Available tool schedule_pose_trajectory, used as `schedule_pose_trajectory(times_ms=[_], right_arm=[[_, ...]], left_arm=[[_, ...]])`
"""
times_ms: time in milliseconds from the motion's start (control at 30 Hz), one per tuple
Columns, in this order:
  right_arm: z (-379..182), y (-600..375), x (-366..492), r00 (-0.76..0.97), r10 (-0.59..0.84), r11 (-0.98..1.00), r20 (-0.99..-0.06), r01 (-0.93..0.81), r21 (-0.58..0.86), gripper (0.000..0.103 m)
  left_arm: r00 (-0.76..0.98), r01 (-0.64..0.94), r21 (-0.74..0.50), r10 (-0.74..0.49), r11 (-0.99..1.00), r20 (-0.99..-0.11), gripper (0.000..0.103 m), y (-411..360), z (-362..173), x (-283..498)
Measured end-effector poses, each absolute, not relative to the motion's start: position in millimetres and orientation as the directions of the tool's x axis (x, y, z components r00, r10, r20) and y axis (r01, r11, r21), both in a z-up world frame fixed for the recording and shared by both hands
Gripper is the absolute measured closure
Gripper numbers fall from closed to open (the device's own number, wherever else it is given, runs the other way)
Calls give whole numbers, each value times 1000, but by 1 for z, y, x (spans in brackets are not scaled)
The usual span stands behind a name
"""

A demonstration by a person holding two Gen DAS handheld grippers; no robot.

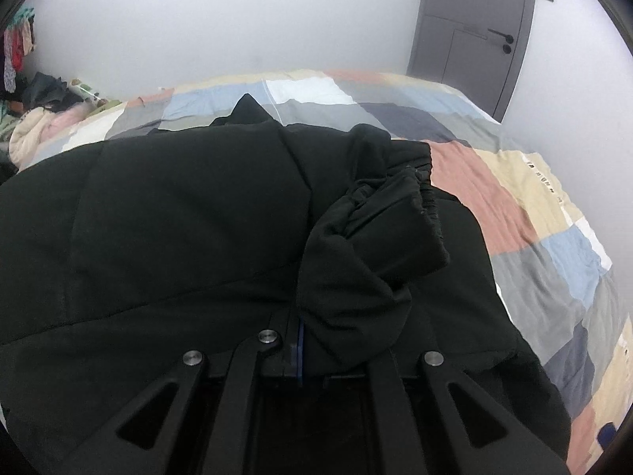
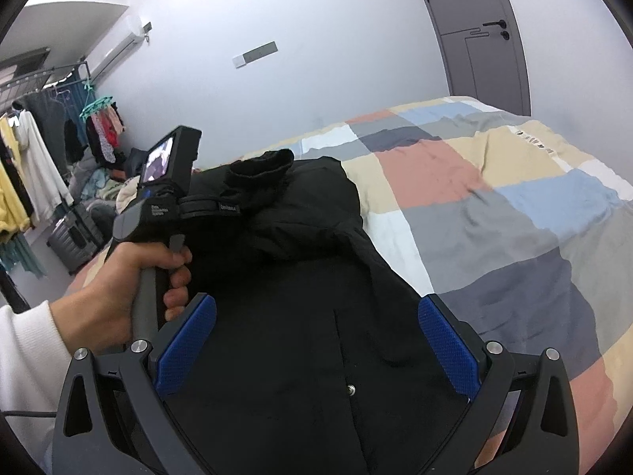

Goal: Fold large clothes
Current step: 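Lift the sleeve with the left gripper and fold it over the jacket body, then open the left gripper to release the sleeve onto the jacket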

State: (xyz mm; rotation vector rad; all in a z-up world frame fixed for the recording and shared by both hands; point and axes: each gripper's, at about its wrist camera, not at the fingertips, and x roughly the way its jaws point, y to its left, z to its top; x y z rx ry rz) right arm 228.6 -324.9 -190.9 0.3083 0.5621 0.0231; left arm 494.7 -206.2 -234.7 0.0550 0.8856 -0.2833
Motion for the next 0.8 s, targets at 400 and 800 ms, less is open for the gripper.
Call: schedule_pose_trajectory(times_ms=[400, 800], right_arm=[[-186, -319, 222, 859, 76, 967, -506, 61, 249, 0], [-165, -306, 217, 874, 137, 968, -465, -19, 250, 0]], left_arm=[[647, 159, -59, -149, 986, -747, 50, -191, -185, 467], [777, 207, -28, -182, 978, -603, 17, -138, -101, 407]])
